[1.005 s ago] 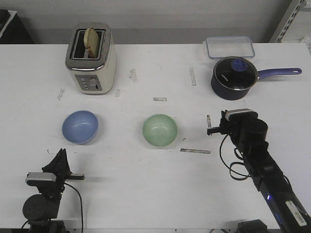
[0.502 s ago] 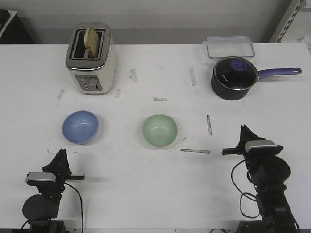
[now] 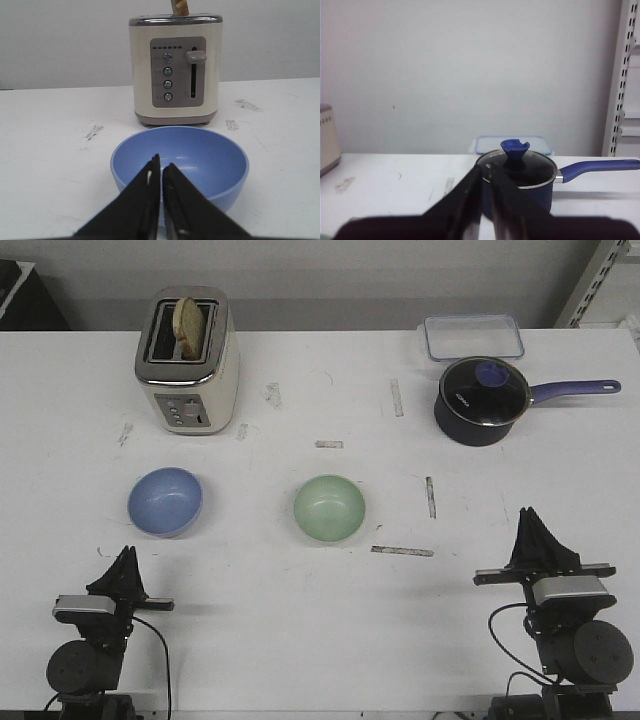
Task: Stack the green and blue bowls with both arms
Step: 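Release the green bowl and retract the right gripper to rest, then reach the left gripper forward and grasp the light blue bowl rim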
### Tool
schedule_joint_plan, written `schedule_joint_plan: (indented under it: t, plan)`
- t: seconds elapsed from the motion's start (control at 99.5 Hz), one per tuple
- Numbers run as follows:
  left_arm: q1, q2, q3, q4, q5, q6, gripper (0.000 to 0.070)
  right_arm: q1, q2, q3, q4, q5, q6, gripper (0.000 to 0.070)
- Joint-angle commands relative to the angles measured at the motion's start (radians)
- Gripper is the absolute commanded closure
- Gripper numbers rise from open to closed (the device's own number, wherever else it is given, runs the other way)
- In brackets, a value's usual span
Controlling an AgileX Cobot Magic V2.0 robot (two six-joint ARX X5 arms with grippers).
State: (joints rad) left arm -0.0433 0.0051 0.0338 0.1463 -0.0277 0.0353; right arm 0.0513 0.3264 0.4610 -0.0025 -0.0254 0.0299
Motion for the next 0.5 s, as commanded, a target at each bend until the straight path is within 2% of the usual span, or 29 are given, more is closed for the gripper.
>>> schedule_joint_plan:
  t: [0.0, 0.492]
  plan:
    - [0.000, -0.002, -0.021, 0.012, -0.003, 0.006, 0.0699, 0.001, -0.010, 0.002, 0.002, 0.000, -0.006, 0.0687]
    - [0.000, -0.002, -0.021, 0.028, -0.003, -0.002, 0.0699, 0.001, -0.020, 0.002, 0.003, 0.000, -0.006, 0.0687]
